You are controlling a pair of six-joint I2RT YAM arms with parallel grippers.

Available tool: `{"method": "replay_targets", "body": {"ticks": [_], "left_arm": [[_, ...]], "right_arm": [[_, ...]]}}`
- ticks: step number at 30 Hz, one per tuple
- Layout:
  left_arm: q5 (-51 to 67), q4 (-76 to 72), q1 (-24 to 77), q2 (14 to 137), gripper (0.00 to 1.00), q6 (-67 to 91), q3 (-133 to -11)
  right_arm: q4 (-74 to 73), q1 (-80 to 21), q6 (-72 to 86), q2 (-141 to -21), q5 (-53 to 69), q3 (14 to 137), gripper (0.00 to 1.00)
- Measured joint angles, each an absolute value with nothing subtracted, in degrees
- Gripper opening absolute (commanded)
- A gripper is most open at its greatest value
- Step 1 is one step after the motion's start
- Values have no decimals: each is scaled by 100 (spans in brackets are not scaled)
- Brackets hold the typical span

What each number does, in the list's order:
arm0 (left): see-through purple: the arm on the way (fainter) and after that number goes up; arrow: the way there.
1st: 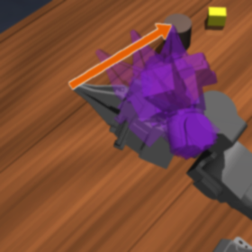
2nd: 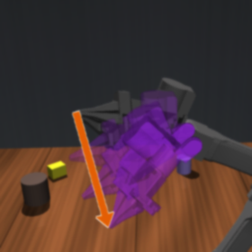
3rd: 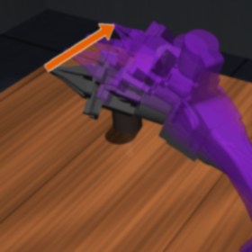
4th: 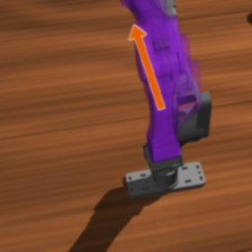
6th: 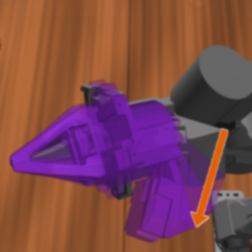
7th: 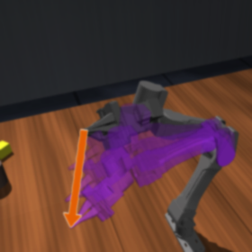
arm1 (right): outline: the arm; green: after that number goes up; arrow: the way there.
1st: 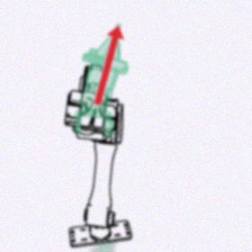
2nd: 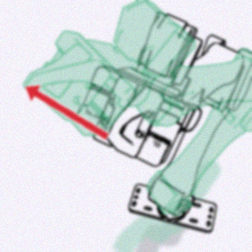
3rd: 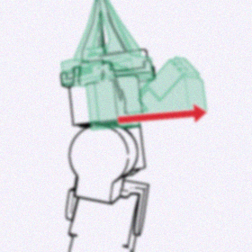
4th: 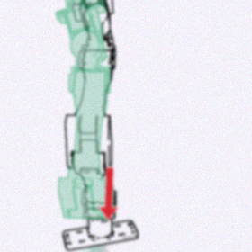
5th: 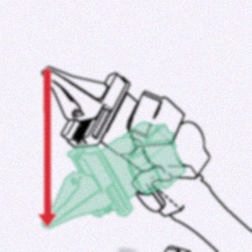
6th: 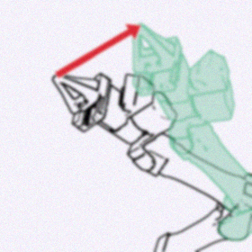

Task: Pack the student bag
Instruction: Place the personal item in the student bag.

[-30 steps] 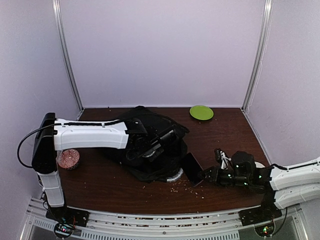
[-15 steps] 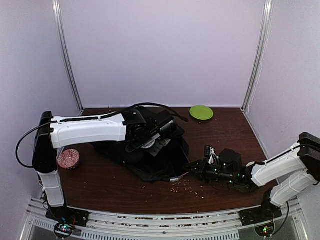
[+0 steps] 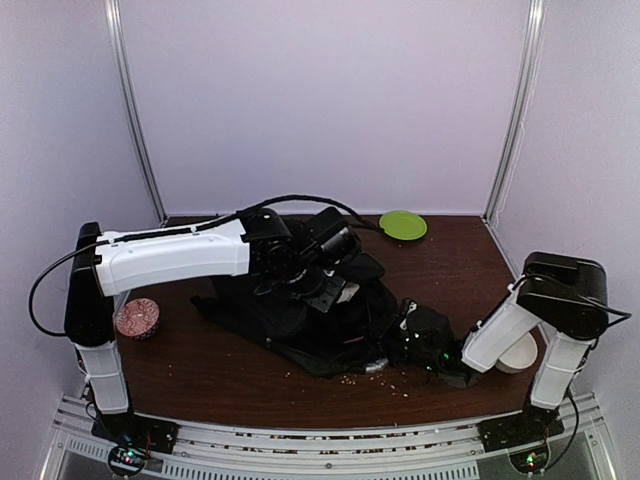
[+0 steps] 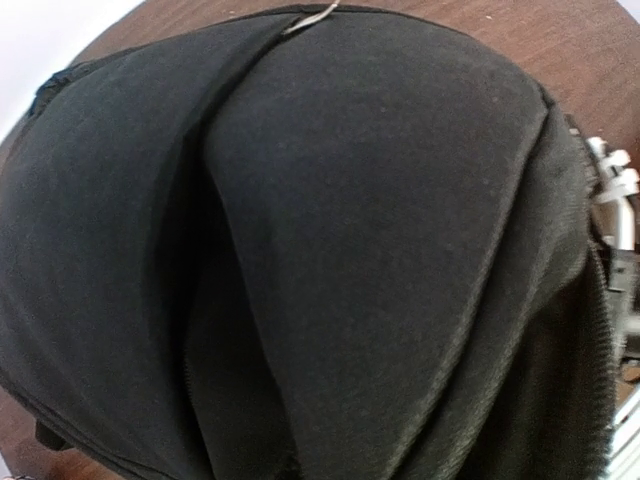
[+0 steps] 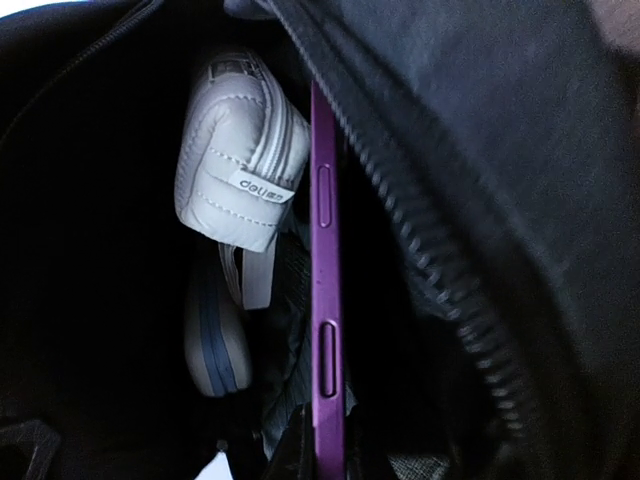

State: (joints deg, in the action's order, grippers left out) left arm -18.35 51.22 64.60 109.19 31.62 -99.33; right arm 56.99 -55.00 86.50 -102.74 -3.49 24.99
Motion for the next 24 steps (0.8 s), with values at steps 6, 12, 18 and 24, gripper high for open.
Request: {"method": "replay_targets", "body": {"ticks": [6,12,18,24], "left_arm": [[-1483,4980,6429,10919,0,3238,-9933],[-1238,4939,6418,10919,0,3310,-9935],[-1072,4871,6416,10919,0,3321,-9935],[-932,4744,6383,10919,0,3347,-9935]], "right_arm": [[6055,-5627,8875,-10881,-578,2908,6],[5739,-5697,8739,-11301,-95,3887,50],[5454,-5839,8458,-10989,309,3846,69],[4722,-5863,8005,-9843,454,3465,75]]}}
